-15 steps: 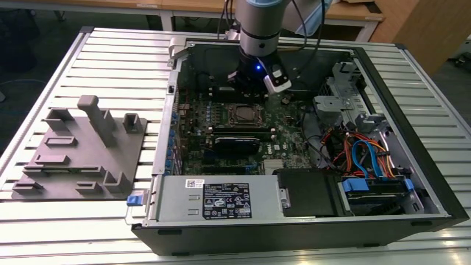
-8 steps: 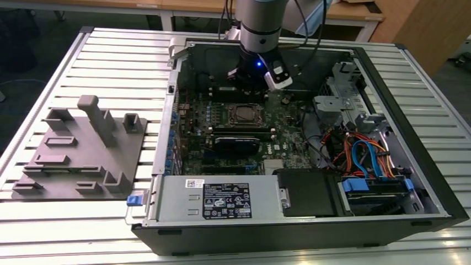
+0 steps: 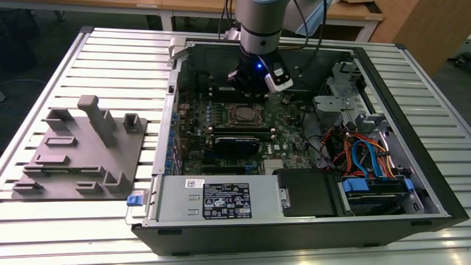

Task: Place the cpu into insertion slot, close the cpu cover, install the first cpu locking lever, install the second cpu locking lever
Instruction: 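Install the first cpu locking lever, then install the second cpu locking lever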

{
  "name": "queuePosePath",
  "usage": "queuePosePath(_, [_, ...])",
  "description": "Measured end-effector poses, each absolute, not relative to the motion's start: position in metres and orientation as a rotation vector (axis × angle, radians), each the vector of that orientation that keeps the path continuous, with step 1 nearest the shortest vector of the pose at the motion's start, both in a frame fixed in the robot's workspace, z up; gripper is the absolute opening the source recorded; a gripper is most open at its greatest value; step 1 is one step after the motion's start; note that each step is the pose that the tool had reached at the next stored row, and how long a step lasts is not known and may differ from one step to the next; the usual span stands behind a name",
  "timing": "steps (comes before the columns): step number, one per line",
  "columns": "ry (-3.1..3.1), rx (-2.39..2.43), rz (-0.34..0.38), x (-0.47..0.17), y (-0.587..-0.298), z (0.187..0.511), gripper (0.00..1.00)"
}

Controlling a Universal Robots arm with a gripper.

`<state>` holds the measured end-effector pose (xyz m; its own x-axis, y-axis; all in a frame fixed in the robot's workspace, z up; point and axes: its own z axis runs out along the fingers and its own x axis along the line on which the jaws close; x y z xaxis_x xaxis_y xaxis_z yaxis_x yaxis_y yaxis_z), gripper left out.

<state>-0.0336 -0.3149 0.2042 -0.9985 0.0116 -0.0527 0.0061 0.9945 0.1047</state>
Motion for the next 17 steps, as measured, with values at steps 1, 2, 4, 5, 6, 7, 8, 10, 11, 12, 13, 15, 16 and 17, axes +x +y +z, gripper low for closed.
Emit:
queuePosePath(1, [3.084, 0.014, 0.161, -0.0337, -0.3149, 0.2042, 0.10])
queuePosePath(2, [3.084, 0.014, 0.161, -0.0336, -0.3151, 0.2042, 0.10])
queuePosePath(4, [3.084, 0.014, 0.161, -0.0336, -0.3153, 0.2042, 0.10])
queuePosePath(5, [3.084, 0.014, 0.162, -0.0337, -0.3154, 0.2042, 0.10])
queuePosePath(6, [3.084, 0.013, 0.161, -0.0337, -0.3157, 0.2043, 0.10])
queuePosePath(7, [3.084, 0.013, 0.161, -0.0336, -0.3160, 0.2043, 0.10])
queuePosePath(8, [3.084, 0.013, 0.161, -0.0336, -0.3165, 0.2042, 0.10])
queuePosePath(10, [3.084, 0.013, 0.161, -0.0336, -0.3178, 0.2042, 0.10])
queuePosePath(11, [3.084, 0.013, 0.161, -0.0336, -0.3186, 0.2042, 0.10])
queuePosePath(12, [3.084, 0.014, 0.161, -0.0336, -0.3194, 0.2042, 0.10])
queuePosePath(13, [3.084, 0.014, 0.162, -0.0337, -0.3200, 0.2042, 0.10])
queuePosePath(15, [3.084, 0.014, 0.161, -0.0337, -0.3203, 0.2044, 0.10])
queuePosePath(16, [3.084, 0.014, 0.161, -0.0337, -0.3204, 0.2050, 0.10])
queuePosePath(17, [3.084, 0.014, 0.161, -0.0336, -0.3204, 0.2058, 0.10])
